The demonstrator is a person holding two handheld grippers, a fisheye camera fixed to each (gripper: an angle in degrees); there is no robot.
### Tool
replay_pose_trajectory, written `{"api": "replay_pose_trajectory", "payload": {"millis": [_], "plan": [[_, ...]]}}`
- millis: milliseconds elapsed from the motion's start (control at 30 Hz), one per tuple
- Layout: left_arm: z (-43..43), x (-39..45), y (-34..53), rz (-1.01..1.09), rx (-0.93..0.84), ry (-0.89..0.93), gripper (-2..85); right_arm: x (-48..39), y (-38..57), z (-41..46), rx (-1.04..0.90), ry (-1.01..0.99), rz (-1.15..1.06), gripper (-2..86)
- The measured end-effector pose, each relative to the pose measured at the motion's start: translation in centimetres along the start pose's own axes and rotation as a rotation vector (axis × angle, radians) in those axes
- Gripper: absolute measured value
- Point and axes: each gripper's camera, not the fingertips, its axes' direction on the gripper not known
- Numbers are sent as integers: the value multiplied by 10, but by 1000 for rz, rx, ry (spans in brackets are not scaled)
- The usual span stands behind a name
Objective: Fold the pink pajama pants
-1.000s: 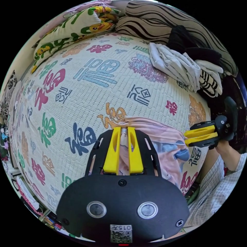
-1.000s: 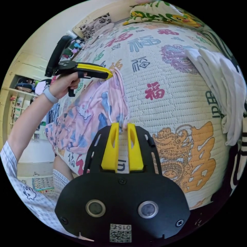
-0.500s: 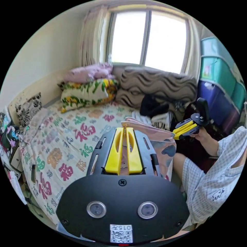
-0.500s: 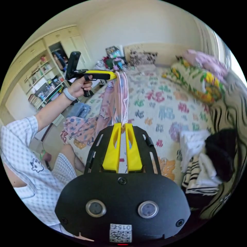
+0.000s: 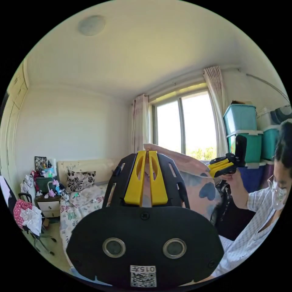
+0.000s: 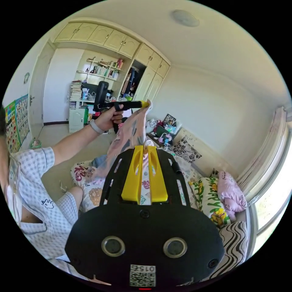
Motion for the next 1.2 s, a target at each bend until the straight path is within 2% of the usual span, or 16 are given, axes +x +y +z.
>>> {"api": "replay_pose_trajectory", "payload": {"millis": [100,167,333,433,500,600,667,700,767,833,900,1033,1200], "plan": [[24,-3,31,-43,-86,56,-3,24,37,14,-76,-88,100,27],[55,-10,68,-122,-168,70,-4,66,82,38,-148,-181,255,26],[99,-24,135,-265,-217,78,-5,138,162,85,-240,-397,459,21],[138,-17,169,-278,-298,156,-5,161,221,75,-268,-354,450,20],[176,-3,190,-258,-380,242,-5,182,281,61,-266,-343,529,19],[263,39,241,-231,-537,434,-4,220,418,41,-270,-332,788,17],[349,91,304,-208,-725,576,-3,236,549,41,-371,-272,1048,16],[372,105,323,-205,-786,592,-3,238,584,43,-399,-272,1124,16],[456,163,412,-133,-1077,569,-2,238,713,58,-487,-302,1420,15],[497,200,470,-31,-1250,533,-2,231,775,63,-522,-303,1537,15],[516,223,498,32,-1272,506,-1,230,807,60,-507,-310,1561,15],[542,243,515,73,-1207,576,5,243,859,46,-450,-307,1573,16],[587,266,560,152,-1401,674,58,248,907,36,-438,-304,1576,17]]}}
